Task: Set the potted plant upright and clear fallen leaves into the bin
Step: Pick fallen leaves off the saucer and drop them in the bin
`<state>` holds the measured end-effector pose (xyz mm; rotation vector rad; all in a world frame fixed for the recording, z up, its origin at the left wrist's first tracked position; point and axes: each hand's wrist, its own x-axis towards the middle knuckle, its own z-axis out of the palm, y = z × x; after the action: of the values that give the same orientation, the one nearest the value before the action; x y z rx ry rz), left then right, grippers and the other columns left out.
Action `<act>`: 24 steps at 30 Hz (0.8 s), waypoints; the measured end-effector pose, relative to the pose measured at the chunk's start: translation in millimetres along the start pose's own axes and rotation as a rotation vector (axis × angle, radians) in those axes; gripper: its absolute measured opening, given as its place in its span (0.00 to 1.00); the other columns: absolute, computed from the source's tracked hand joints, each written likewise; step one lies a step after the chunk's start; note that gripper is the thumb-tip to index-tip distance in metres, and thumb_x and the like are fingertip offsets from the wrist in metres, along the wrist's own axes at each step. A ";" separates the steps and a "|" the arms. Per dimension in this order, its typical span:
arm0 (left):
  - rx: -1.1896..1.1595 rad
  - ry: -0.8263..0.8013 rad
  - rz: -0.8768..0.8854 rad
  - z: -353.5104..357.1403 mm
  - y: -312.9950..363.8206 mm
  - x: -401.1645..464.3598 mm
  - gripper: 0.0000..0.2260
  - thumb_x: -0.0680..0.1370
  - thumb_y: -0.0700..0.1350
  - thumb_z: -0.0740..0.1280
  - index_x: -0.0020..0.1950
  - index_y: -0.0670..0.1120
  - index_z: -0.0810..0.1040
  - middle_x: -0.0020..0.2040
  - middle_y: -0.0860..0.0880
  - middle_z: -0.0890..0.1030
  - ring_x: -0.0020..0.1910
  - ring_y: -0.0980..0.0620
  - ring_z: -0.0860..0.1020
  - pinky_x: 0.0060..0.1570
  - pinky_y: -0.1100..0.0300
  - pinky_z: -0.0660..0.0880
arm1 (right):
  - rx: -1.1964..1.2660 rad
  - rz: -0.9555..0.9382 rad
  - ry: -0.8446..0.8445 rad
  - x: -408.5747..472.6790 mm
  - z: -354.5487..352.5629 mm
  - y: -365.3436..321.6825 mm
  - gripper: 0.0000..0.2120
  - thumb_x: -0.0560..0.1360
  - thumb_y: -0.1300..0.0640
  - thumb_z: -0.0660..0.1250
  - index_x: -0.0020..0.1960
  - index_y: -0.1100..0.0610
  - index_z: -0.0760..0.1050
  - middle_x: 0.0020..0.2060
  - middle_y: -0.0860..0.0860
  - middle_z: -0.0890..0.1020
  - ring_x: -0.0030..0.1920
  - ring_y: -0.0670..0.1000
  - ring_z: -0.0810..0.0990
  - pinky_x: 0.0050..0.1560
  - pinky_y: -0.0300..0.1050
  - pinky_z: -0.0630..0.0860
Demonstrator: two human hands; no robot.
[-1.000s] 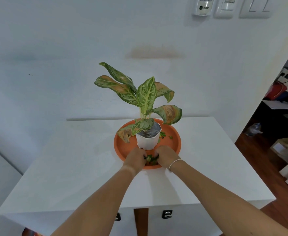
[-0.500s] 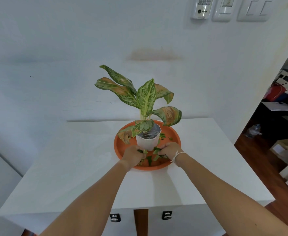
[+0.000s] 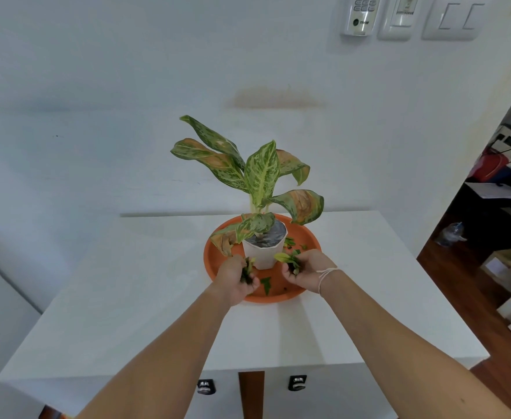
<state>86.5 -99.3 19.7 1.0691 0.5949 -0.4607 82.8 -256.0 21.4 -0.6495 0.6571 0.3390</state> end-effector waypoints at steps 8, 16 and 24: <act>-0.074 -0.031 0.018 -7.2 -0.9 -6.2 0.14 0.76 0.44 0.51 0.29 0.45 0.62 0.25 0.51 0.62 0.27 0.54 0.59 0.22 0.68 0.63 | 0.069 -0.006 0.032 6.4 -1.7 5.2 0.10 0.75 0.60 0.51 0.36 0.60 0.66 0.31 0.52 0.68 0.31 0.50 0.66 0.18 0.33 0.71; 0.005 0.035 0.094 -13.8 1.6 -1.0 0.17 0.79 0.50 0.61 0.34 0.43 0.67 0.31 0.47 0.66 0.32 0.52 0.68 0.36 0.58 0.77 | -0.337 -0.033 0.057 8.2 -2.0 6.1 0.20 0.77 0.49 0.60 0.29 0.57 0.63 0.26 0.50 0.67 0.15 0.44 0.64 0.13 0.30 0.55; 0.613 0.072 0.394 -23.0 3.4 5.9 0.12 0.81 0.42 0.56 0.49 0.41 0.78 0.34 0.47 0.75 0.27 0.53 0.67 0.21 0.66 0.64 | -0.971 -0.248 0.146 8.9 -1.1 4.8 0.09 0.79 0.60 0.58 0.50 0.59 0.77 0.28 0.52 0.71 0.21 0.46 0.63 0.18 0.31 0.57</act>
<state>87.8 -77.3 10.0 1.7519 0.2903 -0.2577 86.6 -252.2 12.7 -1.6803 0.5163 0.3729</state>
